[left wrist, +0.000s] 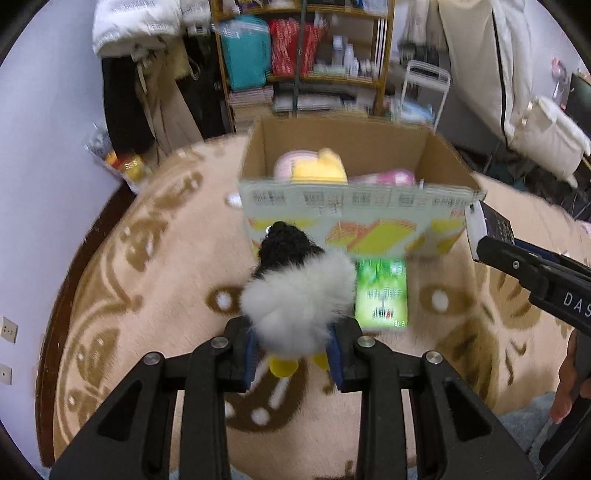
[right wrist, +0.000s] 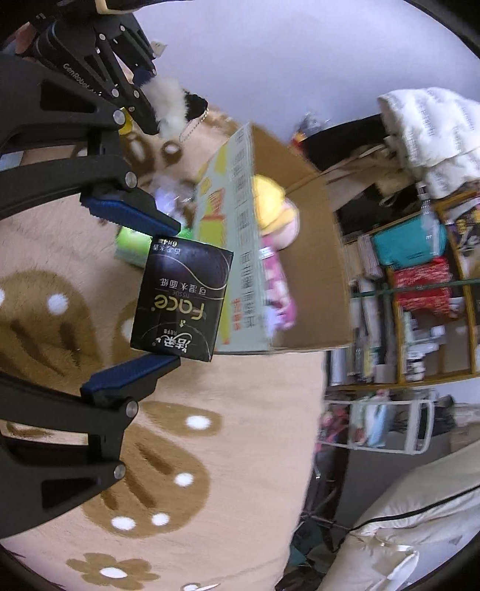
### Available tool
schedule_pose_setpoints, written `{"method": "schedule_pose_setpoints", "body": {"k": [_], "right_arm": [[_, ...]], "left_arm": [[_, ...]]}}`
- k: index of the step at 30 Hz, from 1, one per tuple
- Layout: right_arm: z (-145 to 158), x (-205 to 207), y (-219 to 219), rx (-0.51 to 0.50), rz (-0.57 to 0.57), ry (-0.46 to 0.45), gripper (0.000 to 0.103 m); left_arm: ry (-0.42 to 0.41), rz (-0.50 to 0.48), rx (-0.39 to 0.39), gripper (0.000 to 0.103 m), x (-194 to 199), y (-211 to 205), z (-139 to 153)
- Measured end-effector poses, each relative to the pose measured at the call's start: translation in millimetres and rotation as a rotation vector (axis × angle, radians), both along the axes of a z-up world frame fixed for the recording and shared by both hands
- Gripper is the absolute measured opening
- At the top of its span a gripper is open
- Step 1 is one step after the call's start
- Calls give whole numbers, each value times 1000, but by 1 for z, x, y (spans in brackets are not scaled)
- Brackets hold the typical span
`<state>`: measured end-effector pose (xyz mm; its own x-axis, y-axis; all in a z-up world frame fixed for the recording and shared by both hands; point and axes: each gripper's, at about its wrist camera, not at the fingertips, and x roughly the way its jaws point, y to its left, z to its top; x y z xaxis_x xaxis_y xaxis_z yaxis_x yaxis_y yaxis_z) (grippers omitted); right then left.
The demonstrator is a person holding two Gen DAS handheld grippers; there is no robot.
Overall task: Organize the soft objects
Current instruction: 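Carry both items over the box and open both tools to drop them in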
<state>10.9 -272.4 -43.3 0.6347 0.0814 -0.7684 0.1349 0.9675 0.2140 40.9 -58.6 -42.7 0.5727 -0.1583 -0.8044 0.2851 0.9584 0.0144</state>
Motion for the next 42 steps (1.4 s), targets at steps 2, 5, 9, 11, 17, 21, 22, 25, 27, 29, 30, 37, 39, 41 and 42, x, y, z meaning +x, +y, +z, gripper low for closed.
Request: {"method": "schedule_pose_setpoints", "body": {"k": [2,5,9,11,17,21,22,25,27,29,30,37,39,41,42], "right_arm": [[10,-2,0,3,0,-35,68],[21,0,-2,11,3,-88,68],[34,5,0,-12,10,-151,68],[38,7,2,-13,18,-169,68],[50,22,5,-36,32,-217,68],[59,36,7,-79,43,-242,68],[60,40,8,-92,47,-246,68],[60,49,10,-140,59,-253,68],[58,54,11,-170,77,-254,68],[55,61,10,-181,96,-246,68],[53,64,9,-181,99,-243,68],[28,81,10,-205,113,-203,68],[22,86,10,-201,117,-193,68],[16,90,11,-204,121,-181,68],[13,91,12,-208,123,-176,68]], "left_arm": [[-48,6,-14,30,0,3,11],[-124,6,-12,30,4,7,24],[-232,-19,5,30,6,2,43],[-270,-23,-7,30,10,0,50],[-332,-36,-9,30,21,-14,63],[-376,-52,7,30,32,-26,74],[-389,-58,12,30,36,-29,77],[-408,-60,10,30,46,-37,80],[-423,-70,46,31,51,-42,77],[-405,-75,32,31,57,-43,72],[-391,-77,16,31,61,-43,69],[-337,-50,0,31,90,-43,42],[-319,-54,0,32,95,-44,34],[-301,-55,-1,33,100,-46,27],[-291,-57,-1,33,103,-47,22]]}}
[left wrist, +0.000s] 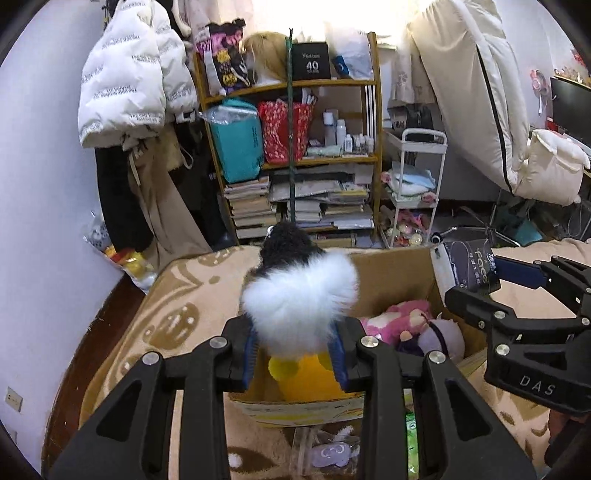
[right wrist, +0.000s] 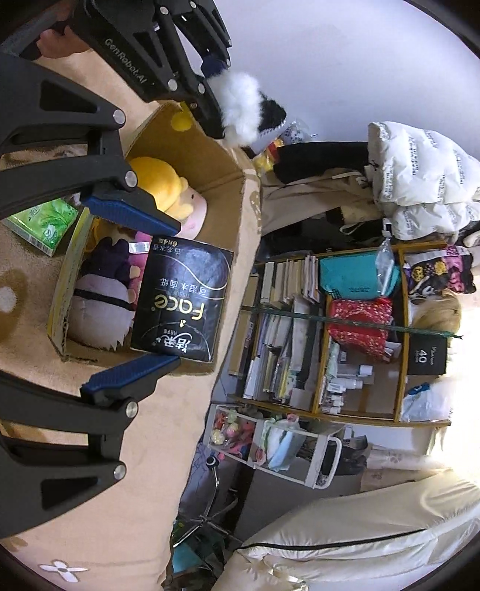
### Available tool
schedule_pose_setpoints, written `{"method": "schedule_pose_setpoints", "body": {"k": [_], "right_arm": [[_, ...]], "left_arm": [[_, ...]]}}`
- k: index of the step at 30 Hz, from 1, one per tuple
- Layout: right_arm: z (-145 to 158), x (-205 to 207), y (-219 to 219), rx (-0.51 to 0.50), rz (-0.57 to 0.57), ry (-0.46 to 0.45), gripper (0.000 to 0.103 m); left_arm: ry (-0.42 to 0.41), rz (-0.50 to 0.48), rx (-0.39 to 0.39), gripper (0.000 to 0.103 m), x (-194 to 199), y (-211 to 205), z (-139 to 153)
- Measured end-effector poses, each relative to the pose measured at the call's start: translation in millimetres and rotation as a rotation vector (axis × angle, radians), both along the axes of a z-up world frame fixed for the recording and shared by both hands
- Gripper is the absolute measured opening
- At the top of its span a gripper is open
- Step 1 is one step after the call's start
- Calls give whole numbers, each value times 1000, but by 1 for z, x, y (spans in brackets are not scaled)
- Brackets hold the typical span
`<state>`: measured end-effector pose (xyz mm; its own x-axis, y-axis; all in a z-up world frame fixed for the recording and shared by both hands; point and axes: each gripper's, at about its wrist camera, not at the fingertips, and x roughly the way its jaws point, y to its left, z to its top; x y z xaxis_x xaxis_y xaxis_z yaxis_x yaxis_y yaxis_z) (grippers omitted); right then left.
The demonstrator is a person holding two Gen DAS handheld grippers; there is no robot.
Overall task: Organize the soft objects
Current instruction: 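Carry both items over the box and open both tools to drop them in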
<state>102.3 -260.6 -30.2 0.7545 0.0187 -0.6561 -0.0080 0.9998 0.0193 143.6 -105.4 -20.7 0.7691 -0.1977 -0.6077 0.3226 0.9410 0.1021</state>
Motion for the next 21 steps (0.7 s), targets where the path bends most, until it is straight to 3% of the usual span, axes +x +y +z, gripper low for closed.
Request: {"method": "schedule_pose_setpoints", "body": {"k": [9,12,15,17,21], "right_arm": [[-21,10,1,-19,6,68,69],[-21,8,0,-8,0,78,70],[-19,5,0,-10,-6,76,70],[-17,3,0,-11,-9,77,70],[-12,-4,1,6,-21,66,81]], "left_arm": [[84,2,-31,36,14,5,-20],[83,11,-42,42,13,8,-18],[62,20,-41,55,9,9,-14],[49,27,-36,57,6,11,-12],[51,48,-40,65,1,19,-6]]}}
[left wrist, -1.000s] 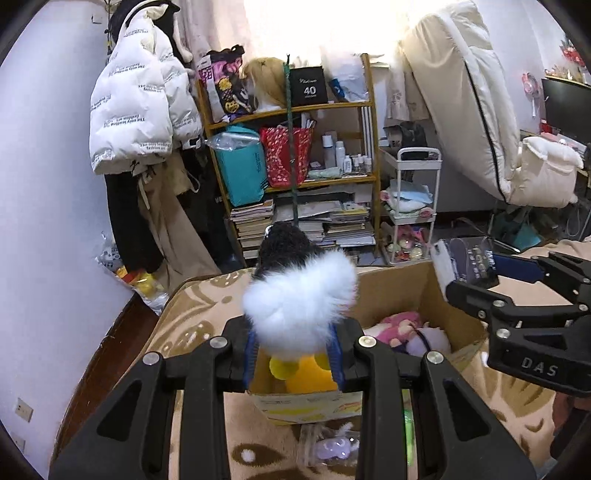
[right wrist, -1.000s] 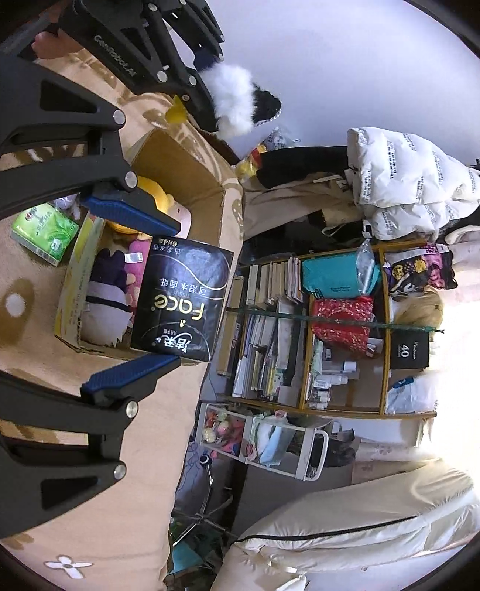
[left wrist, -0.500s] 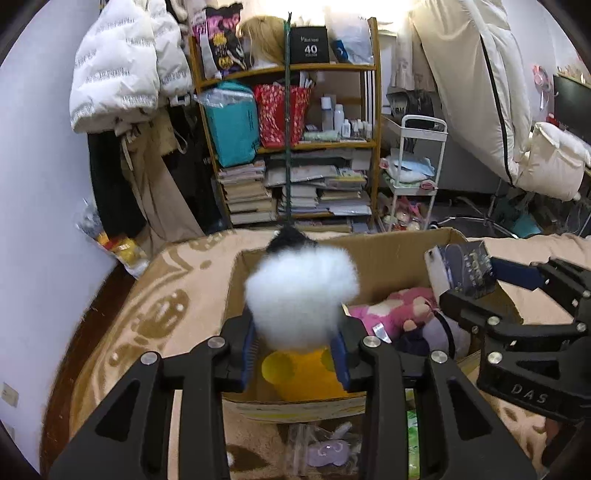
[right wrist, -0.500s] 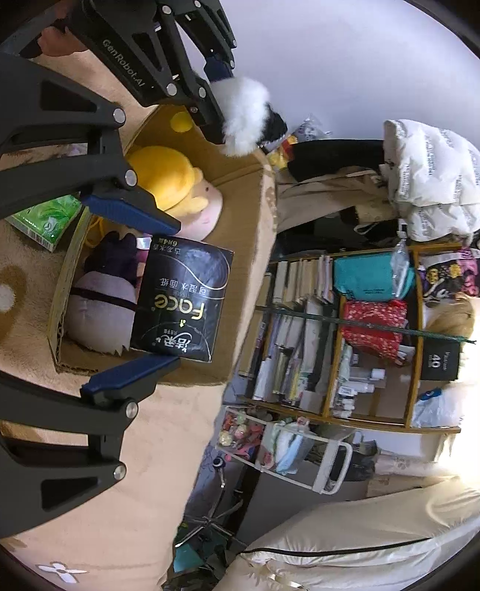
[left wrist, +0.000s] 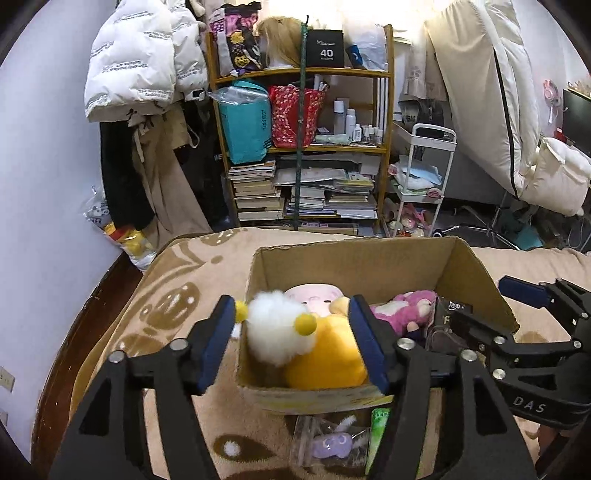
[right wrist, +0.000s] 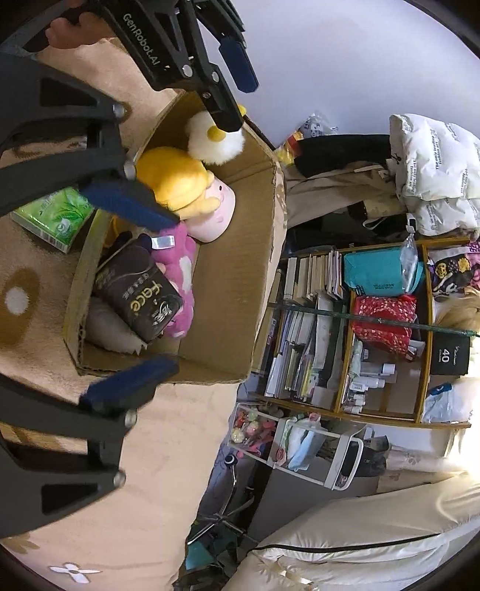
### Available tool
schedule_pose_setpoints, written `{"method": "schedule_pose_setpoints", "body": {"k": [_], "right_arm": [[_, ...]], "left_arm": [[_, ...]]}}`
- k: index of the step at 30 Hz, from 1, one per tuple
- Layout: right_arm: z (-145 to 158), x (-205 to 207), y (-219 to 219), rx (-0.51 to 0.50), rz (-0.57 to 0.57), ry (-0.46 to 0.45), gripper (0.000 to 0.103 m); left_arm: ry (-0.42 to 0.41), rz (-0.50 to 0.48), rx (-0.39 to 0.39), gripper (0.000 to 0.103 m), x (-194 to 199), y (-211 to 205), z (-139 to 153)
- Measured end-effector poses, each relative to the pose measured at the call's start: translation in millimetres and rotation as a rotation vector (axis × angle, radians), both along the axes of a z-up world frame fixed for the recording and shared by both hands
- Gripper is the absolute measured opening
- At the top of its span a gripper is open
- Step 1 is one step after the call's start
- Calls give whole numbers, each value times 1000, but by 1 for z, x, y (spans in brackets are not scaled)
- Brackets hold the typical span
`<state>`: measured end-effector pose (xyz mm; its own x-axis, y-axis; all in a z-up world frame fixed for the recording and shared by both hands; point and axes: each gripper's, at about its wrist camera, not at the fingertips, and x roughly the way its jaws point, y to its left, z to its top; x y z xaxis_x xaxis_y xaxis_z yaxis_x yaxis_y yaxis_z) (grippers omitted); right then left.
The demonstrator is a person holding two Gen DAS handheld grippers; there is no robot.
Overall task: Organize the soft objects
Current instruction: 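Carry both items over the box and open both tools to drop them in, then lower the left tool to the bagged purple toy while the right tool approaches the green tissue pack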
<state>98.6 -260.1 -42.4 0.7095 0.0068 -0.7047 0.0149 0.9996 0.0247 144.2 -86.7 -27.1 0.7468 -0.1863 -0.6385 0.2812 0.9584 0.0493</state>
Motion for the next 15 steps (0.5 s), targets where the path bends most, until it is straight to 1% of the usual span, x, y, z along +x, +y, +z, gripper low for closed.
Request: {"method": "schedule_pose_setpoints", "body": {"k": [3,5,7,12,15], "right_arm": [[5,-4,3,-4,1,-3,82],[7,-8,4,-6,-2,-4,84],[9,-14,4,6,-9,-7,89],[13,-26,3,19,-21,-1,90],[16,-33,4,21,-30,0,97]], "left_arm": [[1,11,-6,69,-5,6,4],[1,20,-8,73,-9,10,8],[-2,27,-7,81,-12,12,11],[4,37,-3,91,-26,19,16],[14,37,7,93,-34,22,17]]}}
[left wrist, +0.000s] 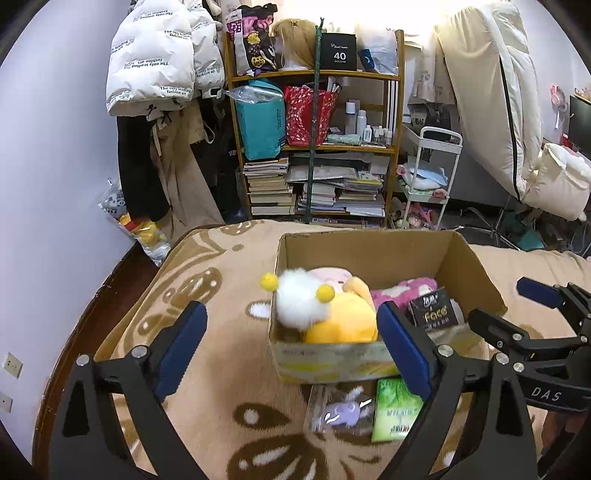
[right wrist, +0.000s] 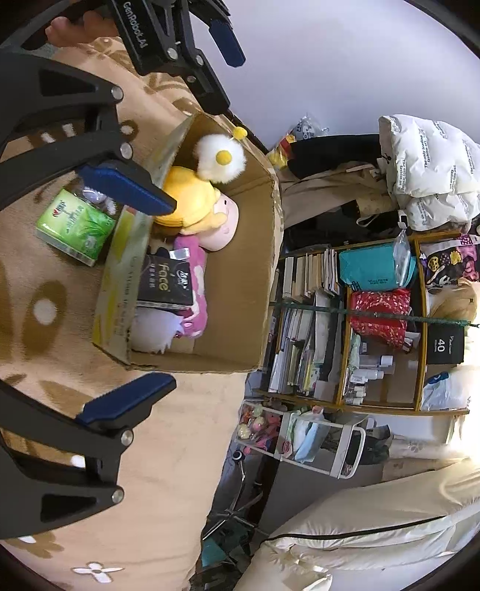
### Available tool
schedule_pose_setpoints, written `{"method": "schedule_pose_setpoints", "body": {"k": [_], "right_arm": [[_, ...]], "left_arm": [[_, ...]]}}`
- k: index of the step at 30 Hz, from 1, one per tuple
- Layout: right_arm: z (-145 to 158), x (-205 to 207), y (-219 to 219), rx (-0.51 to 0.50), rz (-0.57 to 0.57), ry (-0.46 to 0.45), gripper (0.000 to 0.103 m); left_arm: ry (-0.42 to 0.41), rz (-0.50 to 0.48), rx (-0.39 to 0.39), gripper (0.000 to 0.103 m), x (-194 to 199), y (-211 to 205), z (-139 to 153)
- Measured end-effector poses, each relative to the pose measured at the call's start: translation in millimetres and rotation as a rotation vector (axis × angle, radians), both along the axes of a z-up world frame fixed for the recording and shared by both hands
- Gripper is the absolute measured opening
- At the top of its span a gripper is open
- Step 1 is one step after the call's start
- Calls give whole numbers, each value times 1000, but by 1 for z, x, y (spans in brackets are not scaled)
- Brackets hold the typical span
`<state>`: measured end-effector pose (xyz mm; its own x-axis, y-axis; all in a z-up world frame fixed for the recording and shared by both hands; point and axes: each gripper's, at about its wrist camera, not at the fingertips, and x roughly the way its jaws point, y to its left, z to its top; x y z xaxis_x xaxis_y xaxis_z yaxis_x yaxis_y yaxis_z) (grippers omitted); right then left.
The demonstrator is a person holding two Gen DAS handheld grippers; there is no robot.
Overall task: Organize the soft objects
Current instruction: 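Lower the left tool to the bagged purple toy while the right tool approaches the green tissue pack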
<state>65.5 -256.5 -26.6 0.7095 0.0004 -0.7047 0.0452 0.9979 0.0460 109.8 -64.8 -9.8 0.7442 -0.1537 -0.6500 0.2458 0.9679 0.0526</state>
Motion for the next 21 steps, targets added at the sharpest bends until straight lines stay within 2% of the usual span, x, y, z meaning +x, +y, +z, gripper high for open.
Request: {"method": "schedule_pose_setpoints", "body": {"k": [6,17,21], "right_arm": [[5,-14,2,8,-18,-6,99],[0,-40,5,49,-46,35,99],[-5,-44,7,45,-58,41,99]], "left_arm": [[26,29,0,98,-16,8,0],[92,30,-13,99,-41,24,-2],[114,33,19,99,-46,25,-7]]}}
